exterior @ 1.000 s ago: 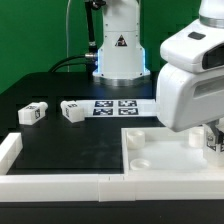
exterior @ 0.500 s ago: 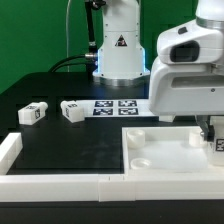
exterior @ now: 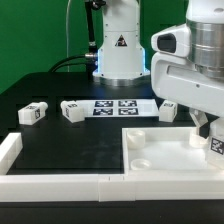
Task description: Assemble one leg
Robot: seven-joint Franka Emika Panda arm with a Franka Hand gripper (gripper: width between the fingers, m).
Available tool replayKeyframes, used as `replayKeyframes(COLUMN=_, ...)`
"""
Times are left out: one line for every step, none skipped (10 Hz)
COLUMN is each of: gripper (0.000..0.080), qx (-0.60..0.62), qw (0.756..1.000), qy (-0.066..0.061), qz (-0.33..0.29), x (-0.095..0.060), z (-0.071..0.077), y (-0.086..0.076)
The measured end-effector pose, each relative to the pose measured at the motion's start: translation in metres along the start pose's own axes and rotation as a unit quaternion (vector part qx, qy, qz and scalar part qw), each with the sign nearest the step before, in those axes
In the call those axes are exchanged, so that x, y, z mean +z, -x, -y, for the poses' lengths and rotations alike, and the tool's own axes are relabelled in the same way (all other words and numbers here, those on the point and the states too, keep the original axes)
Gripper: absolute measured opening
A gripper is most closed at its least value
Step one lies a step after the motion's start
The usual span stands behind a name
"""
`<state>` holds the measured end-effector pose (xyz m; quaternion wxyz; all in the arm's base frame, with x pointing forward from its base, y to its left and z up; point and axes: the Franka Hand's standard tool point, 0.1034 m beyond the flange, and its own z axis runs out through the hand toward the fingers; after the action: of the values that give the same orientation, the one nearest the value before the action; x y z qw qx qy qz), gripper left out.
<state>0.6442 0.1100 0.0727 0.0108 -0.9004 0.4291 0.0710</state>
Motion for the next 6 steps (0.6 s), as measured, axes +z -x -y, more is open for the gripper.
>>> replayKeyframes(gripper=0.0291, qx=0.026, qw=1.0, qy=0.0, qz=-0.001, x=0.0, z=-0.0004, y=-0.0002)
replayKeyframes(gripper=0.0365, qx=0.024, qw=1.0, qy=0.0, qz=-0.001, x=0.0002, z=-0.0001, y=-0.0002)
replayKeyframes(gripper=0.0365, qx=0.015, qw=1.0, qy=0.0, qz=-0.001, x=0.0002, z=0.0002, y=0.0001)
replayKeyframes(gripper=0.0551, qx=-0.012, qw=1.0, qy=0.0, qz=-0.001, x=0.0002, z=0.0003, y=0.0003)
replayKeyframes(gripper=0.0551, qx=-0.035, qw=0.999, qy=0.0, qz=0.001, x=0.0006, z=0.0003, y=0.0017)
replayKeyframes(gripper=0.0629, qx=-0.069, qw=0.998, qy=-0.002, qz=0.004, x=0.0002, z=0.0009, y=0.0023)
